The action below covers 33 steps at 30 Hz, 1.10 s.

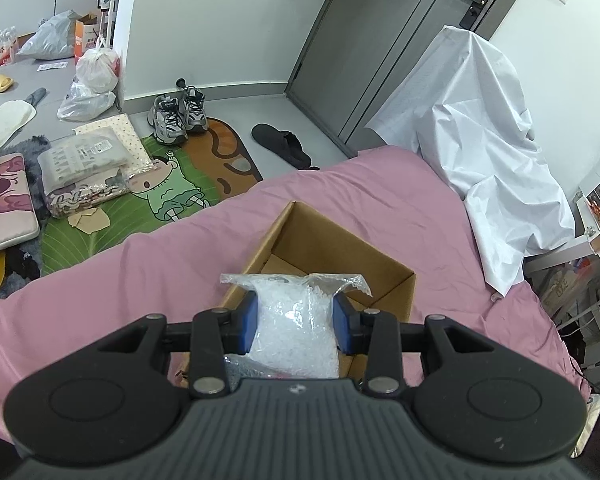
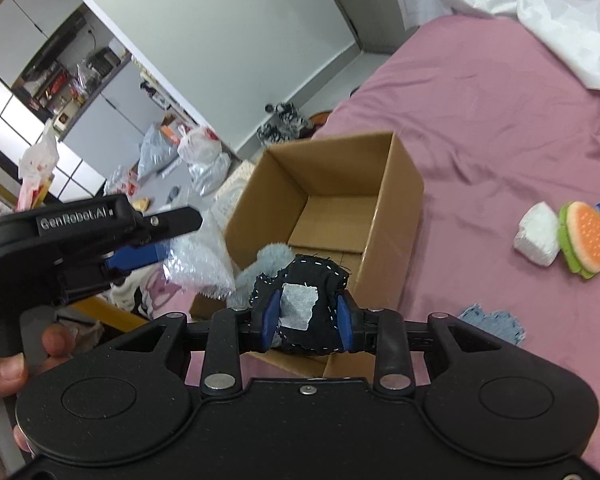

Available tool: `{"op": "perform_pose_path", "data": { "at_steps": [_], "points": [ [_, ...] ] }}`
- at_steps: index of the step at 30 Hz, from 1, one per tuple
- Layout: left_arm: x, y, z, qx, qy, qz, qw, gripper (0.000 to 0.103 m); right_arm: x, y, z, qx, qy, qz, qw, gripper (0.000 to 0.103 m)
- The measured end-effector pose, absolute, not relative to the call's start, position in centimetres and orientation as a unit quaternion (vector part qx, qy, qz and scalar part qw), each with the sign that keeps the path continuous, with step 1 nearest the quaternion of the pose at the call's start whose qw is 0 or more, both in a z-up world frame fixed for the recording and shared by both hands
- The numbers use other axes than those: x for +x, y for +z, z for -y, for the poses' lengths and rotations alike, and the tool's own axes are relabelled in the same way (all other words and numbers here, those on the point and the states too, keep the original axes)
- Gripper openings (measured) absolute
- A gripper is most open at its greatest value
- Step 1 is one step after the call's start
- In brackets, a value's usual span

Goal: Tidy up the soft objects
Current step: 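Open both grippers over the box to drop the pad and filling bag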

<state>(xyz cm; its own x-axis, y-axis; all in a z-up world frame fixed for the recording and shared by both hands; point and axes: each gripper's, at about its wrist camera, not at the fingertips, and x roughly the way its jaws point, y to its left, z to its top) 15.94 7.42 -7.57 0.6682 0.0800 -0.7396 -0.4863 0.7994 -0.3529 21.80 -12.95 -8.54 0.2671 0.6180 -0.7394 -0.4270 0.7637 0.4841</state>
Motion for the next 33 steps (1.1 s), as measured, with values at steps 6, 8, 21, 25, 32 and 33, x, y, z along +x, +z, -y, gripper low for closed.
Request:
{"op": "perform_pose_path", "data": {
  "at_steps": [6, 8, 21, 25, 32, 33],
  "points": [
    [16.6, -7.9, -7.4, -0.273, 0.156, -0.376, 0.872, 0.038, 21.8, -9.0, 12.8, 0.089, 0.319, -0.531, 0.780, 0.045],
    [16.7, -8.0, -7.2, -0.273, 0.153, -0.377, 0.872, 0.038, 21.8, -8.8, 13.0, 0.093, 0.318, -0.533, 0.778, 0.054],
    [18.5, -9.4, -4.2, -0.260, 0.127, -0.400, 0.869, 0.038, 23.3, -7.0, 16.9, 0.136, 0.281, -0.501, 0.807, 0.060],
    [19.1, -10.0, -3.1, -0.252, 0.120, -0.413, 0.867, 0.038, 23.9, -7.0, 18.3, 0.146, 0.260, -0.496, 0.815, 0.060],
    [19.7, -10.4, -1.9, -0.226, 0.126, -0.438, 0.861, 0.049, 24.3, -7.1, 19.1, 0.154, 0.255, -0.490, 0.819, 0.060],
    [19.6, -10.3, -1.9, -0.226, 0.127, -0.438, 0.861, 0.052, 24.4, -7.0, 19.1, 0.154, 0.256, -0.489, 0.819, 0.060]
  ]
}}
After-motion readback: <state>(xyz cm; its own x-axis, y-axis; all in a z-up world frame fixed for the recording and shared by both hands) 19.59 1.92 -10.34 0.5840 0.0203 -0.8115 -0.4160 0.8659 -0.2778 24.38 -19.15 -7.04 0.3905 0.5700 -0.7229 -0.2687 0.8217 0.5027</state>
